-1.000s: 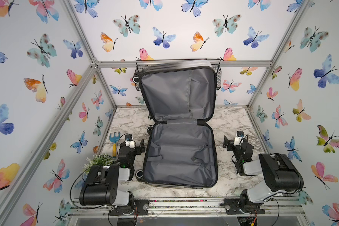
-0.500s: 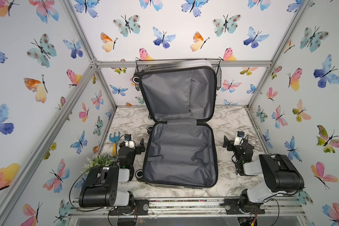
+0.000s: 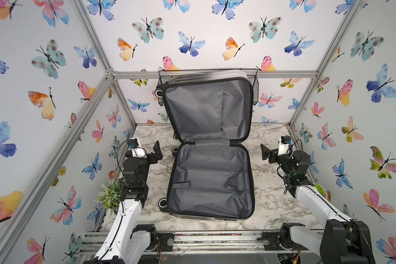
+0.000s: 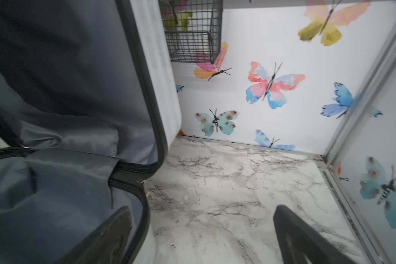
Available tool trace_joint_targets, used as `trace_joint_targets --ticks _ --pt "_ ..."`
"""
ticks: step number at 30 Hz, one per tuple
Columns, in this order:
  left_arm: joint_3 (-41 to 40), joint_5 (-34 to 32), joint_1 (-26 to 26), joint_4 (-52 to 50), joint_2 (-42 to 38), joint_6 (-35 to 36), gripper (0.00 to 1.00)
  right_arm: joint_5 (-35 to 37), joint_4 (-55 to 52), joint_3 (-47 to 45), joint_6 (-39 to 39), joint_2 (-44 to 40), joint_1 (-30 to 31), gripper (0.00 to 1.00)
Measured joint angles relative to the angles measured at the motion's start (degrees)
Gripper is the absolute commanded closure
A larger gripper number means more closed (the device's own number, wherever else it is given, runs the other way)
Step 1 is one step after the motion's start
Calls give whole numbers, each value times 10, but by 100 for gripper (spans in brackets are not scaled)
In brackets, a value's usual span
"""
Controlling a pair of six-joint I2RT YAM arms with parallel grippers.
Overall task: Close the suitcase zippers
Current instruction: Close the suitcase at the center of the board.
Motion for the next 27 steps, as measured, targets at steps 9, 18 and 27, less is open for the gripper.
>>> trace_joint_targets --ticks 9,18,27 --pt "139 185 0 -248 23 -167 0 -86 -319 140 37 21 8 0" --pt "197 265 -45 -295 38 -389 2 -30 -477 163 111 34 126 1" --pt "398 203 -130 -299 150 -540 2 33 -476 107 222 35 190 40"
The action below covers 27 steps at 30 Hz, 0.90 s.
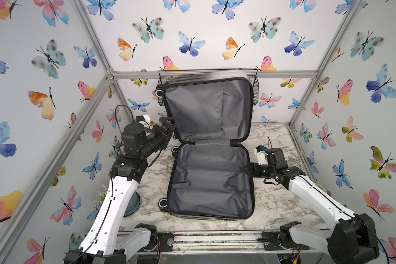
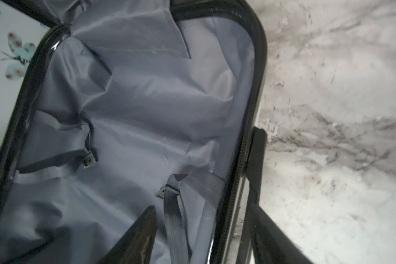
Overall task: Close the suitcase zippers
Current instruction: Close the suitcase at the center of the board.
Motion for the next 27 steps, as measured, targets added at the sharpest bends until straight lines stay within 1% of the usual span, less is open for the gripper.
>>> trace_joint_targets --ticks 2,4,7,8,10,12,16,20,24,27 --pt "72 -13 -22 -8 47 -11 4 13 6 -7 20 2 9 44" --pt "124 -22 -38 -11 85 -21 6 24 15 -14 37 6 16 48" --pt "186 -33 -56 -25 131 -33 6 38 28 -22 56 16 27 54" --pt "203 -36 -59 -30 144 -35 6 42 31 -24 62 21 31 58" --pt "251 -46 -65 -38 181 -38 5 56 40 -31 76 31 38 64" --pt "288 -56 -67 -37 213 -42 5 65 45 -37 90 37 41 68" --pt "325 -68 -66 -34 257 -56 5 81 50 -38 104 42 43 79" --pt "407 -71 -65 -34 327 -64 6 99 48 -38 109 43 43 91" --pt "465 -71 -58 -33 381 -75 9 114 48 -38 112 45 46 95" --pt "488 -69 -51 -32 405 -85 17 117 48 -38 114 46 46 97"
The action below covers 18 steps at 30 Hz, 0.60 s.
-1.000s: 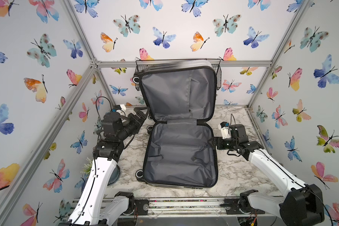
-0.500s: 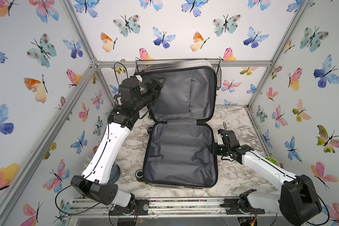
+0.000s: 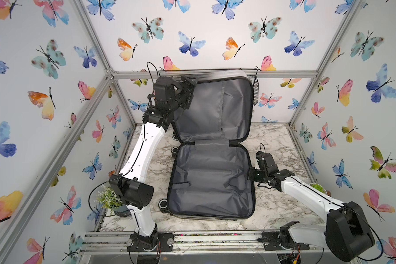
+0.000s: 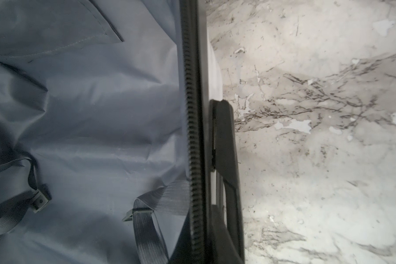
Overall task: Close the suitcase zippers
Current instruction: Close the suitcase at the center of the board.
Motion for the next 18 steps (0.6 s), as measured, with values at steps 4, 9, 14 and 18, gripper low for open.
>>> trace_joint_targets --ticks 4,9,14,18 --pt "48 10 17 -1 38 -14 27 8 -1 4 1 6 4 97" --pt "117 19 33 5 84 -30 45 19 0 11 1 15 9 97" --pt "116 30 40 10 85 -41 74 25 9 12 1 20 11 97" --pt "114 40 42 7 87 -50 93 26 21 12 3 25 12 97"
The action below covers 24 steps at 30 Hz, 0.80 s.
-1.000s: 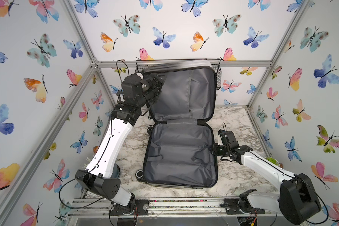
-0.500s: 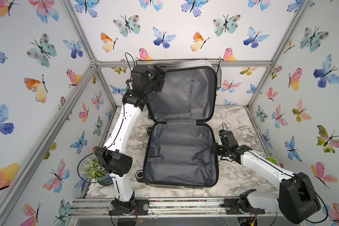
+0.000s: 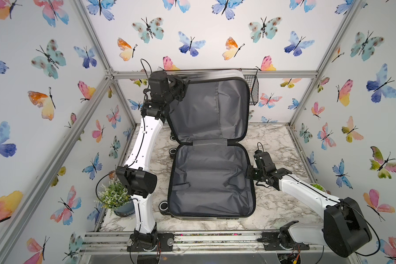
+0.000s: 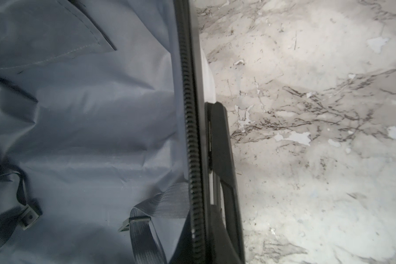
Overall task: Close the suitcase zippers
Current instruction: Close the suitcase at the center of the board.
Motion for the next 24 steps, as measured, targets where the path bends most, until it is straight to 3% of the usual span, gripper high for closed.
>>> trace_joint_targets --ticks 7,16,20,22,24 --pt "-71 -2 -16 13 -52 -2 95 13 17 0 42 7 6 97" --pt "-289 -19 -115 40 -269 80 88 18 73 32 153 66 19 97" --pt "-407 -32 -135 41 -366 108 86 18 103 33 202 80 23 96" --pt "-461 -33 -135 43 -405 107 84 17 117 33 216 86 25 91" --pt "-528 -40 -134 45 -454 102 81 15 127 33 224 90 25 78"
